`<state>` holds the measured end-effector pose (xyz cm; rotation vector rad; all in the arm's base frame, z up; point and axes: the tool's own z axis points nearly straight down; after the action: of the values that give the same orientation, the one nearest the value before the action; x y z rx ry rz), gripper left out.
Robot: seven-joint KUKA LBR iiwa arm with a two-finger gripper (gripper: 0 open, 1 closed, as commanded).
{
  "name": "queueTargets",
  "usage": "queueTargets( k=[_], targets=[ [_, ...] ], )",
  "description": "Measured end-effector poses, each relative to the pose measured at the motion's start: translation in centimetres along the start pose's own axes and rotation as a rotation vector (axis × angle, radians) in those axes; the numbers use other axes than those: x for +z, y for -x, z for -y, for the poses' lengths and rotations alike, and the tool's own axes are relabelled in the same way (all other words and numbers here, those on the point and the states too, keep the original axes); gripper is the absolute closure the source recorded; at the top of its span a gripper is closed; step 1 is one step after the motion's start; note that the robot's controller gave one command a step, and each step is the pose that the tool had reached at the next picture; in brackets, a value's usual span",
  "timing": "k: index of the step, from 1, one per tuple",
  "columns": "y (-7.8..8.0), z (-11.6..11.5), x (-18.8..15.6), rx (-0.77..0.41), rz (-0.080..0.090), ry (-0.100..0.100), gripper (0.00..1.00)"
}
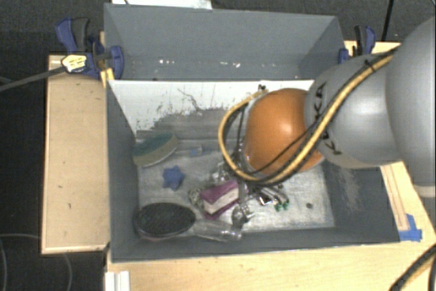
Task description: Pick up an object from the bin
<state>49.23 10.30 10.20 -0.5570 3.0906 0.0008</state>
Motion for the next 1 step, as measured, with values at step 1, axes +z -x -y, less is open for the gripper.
queueTargets(
  k=[1],
  targets=[
    [-1.73, 0.43, 0.2, 0.122, -0.004, 0.0, 0.0]
  ],
)
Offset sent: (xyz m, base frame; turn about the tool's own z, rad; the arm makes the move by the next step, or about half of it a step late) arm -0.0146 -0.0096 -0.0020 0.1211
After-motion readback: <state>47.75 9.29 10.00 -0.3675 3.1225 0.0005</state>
